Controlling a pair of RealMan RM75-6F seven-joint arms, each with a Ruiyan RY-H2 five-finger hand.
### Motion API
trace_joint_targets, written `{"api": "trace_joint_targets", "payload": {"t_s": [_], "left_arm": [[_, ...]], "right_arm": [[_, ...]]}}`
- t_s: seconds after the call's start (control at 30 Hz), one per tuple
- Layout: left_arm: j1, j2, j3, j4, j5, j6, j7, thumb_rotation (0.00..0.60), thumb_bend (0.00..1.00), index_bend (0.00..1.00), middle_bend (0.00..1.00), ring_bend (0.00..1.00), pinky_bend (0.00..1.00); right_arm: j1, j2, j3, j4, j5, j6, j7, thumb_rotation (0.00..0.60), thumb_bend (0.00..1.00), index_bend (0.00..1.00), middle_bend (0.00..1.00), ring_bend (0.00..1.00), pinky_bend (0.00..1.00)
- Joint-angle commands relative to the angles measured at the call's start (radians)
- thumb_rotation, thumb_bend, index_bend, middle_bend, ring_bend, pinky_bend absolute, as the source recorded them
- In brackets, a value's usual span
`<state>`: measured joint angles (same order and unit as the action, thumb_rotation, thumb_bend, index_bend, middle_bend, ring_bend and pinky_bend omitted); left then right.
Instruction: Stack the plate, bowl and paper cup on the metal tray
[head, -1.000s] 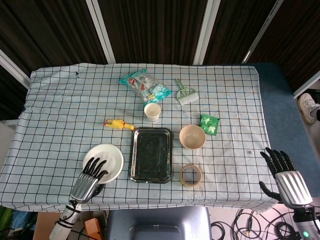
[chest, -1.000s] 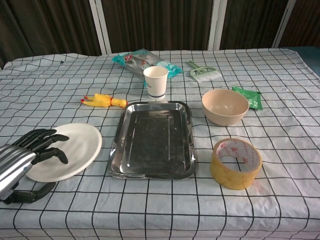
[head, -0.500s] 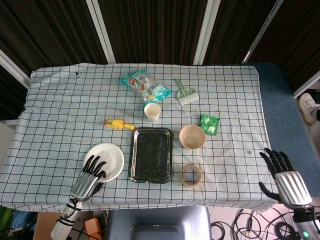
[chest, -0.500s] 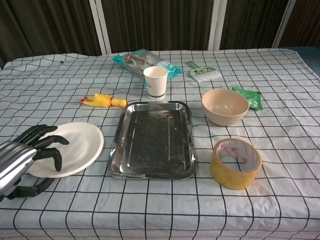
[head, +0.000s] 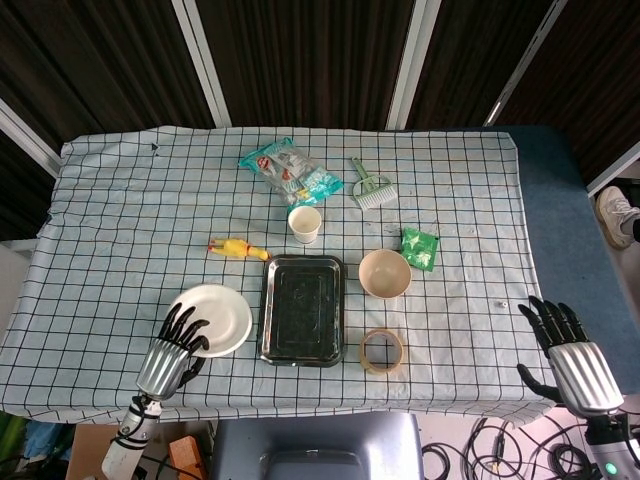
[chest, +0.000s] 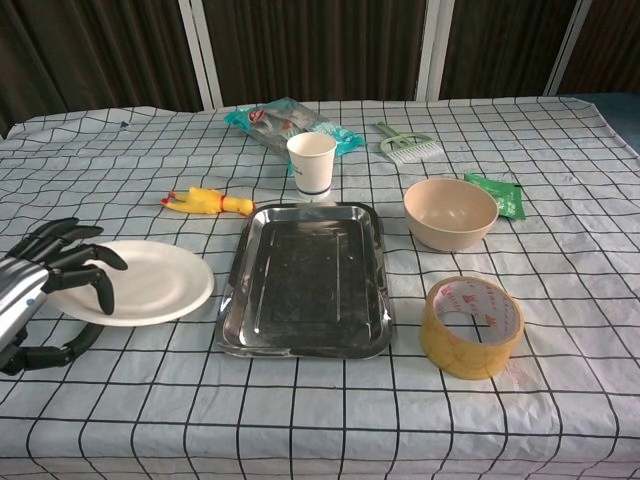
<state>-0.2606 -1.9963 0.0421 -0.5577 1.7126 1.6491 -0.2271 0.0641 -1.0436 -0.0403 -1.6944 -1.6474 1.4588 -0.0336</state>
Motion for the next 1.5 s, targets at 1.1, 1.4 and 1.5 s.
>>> {"api": "trace_joint_targets", "payload": {"t_s": [1.1, 1.4, 1.5], "left_arm": [[-0.213, -0.029, -0.157, -0.427, -0.026, 0.0, 0.13, 0.6, 0.49, 0.73, 0.33, 0.1, 0.05], [-0.241, -0.127, -0.133, -0.345, -0.039, -0.083, 0.182, 0.6, 0.5, 0.73, 0.33, 0.1, 0.05], [-0.242, -0.149, -0.124, -0.313, -0.047, -0.107, 0.185, 0.6, 0.5, 0.73, 0.33, 0.1, 0.05]], "right_arm": [[-0.011, 0.013, 0.015, -0.001, 0.0, 0.044, 0.048, 0.6, 0.25, 0.0, 0.0, 0.0, 0.0], [-0.018, 0.029, 0.021, 0.004, 0.005, 0.062, 0.082, 0.6, 0.25, 0.0, 0.0, 0.0, 0.0], [-0.021, 0.034, 0.022, 0.005, 0.005, 0.068, 0.09, 0.6, 0.25, 0.0, 0.0, 0.0, 0.0]]}}
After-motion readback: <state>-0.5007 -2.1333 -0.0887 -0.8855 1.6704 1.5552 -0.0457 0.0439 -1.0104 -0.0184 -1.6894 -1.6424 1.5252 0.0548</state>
